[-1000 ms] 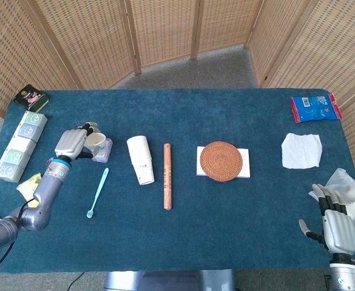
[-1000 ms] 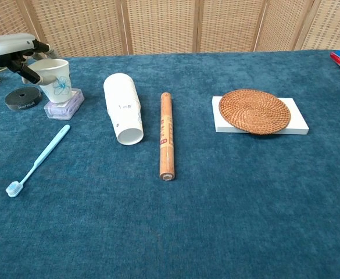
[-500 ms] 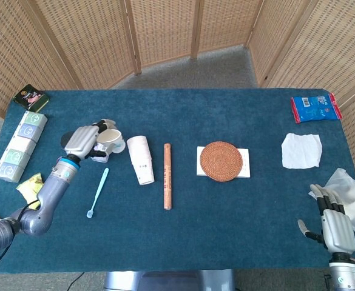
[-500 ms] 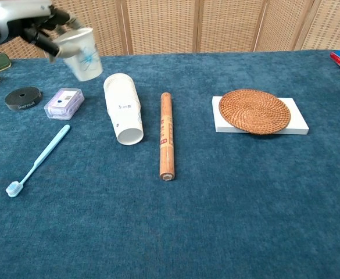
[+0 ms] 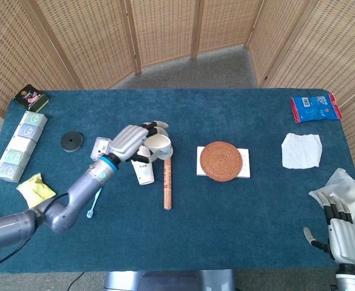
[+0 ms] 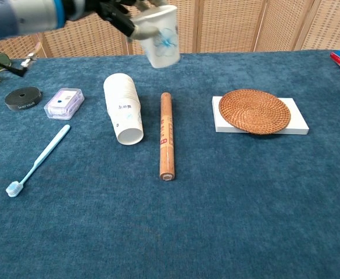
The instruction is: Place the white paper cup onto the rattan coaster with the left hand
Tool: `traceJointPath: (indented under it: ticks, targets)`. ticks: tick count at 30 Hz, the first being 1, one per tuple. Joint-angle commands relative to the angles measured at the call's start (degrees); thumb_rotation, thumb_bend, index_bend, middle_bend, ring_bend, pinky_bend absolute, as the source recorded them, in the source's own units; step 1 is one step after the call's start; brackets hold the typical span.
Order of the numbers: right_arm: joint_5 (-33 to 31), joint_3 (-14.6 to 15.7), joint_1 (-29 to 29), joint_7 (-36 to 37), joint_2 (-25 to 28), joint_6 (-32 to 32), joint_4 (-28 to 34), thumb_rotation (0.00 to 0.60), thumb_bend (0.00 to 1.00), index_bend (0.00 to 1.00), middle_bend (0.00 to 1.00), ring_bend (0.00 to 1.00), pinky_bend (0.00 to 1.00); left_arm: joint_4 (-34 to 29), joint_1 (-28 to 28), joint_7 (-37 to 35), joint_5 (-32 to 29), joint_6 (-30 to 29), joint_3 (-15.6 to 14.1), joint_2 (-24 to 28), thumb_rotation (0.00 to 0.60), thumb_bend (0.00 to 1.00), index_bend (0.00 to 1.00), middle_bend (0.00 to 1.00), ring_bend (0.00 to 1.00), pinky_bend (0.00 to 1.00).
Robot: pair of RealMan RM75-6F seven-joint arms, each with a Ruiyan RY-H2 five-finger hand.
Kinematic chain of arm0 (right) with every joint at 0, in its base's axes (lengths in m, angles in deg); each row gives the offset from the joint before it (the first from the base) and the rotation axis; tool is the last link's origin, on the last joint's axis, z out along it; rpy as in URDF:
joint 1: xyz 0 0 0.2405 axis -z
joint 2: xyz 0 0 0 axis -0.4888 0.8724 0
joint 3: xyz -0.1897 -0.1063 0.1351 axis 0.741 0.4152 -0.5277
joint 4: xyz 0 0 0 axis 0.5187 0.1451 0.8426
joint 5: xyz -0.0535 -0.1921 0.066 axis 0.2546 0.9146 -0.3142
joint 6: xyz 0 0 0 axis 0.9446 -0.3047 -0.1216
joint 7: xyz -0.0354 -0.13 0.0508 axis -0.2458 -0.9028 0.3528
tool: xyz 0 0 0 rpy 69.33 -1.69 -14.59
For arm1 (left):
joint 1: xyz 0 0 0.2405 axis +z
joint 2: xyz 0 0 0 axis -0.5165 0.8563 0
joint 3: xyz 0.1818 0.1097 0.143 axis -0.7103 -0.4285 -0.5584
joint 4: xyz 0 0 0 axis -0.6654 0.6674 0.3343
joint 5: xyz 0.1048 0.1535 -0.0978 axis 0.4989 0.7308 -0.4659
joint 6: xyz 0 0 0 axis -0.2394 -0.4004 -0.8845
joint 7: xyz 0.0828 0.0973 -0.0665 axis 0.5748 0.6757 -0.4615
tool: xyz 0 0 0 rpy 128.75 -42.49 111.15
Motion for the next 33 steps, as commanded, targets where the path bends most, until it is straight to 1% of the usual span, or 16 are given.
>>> traceJointPath:
  ticks: [1,8,12,18,24,33]
  targets:
    - [0.83,0.9,1.36,0.13,0.59,-1.58,-0.07,0.6,0.35,0.03,0.0,0.0,0.0,5.06,-4.12,2.14,-0.75,2.23,-0.34,-5.07,0.535,0.49,0.31,0.2,0.23,0.5]
    - [2.85,2.37,4.59,2.04,2.15,-5.76,-1.04,0.6,0.35,0.03,0.0,0.0,0.0,18.3,-11.69,2.17,-1.46,5.61,0.22,-16.22,0.536,0.49,0.31,0.2,0.22,0.47]
    - [3.47,2.49,5.93,4.21,2.63,-7.6,-2.68,0.6,0.35,0.03,0.0,0.0,0.0,26.82,-16.21,0.81,-1.3,7.61,1.16,-22.49,0.535,0.49,0.3,0.19,0.21,0.46]
    - [3.04,2.46,7.31,7.25,2.87,-8.45,-5.0,0.6,0.35,0.03,0.0,0.0,0.0,37.57,-21.69,-2.97,0.75,9.05,2.15,-29.97,0.535,0.49,0.3,0.19,0.2,0.44]
    - [3.13,2.39,7.87,8.96,2.86,-8.41,-6.25,0.6,0.35,0.03,0.0,0.0,0.0,46.06,-25.64,-7.14,3.8,10.22,1.52,-34.89,0.537,0.49,0.29,0.19,0.19,0.43]
    - [3.04,2.22,8.29,11.17,2.77,-7.74,-7.45,0.6,0.35,0.03,0.0,0.0,0.0,55.01,-29.51,-10.91,7.24,9.5,0.34,-38.99,0.536,0.49,0.3,0.18,0.17,0.4]
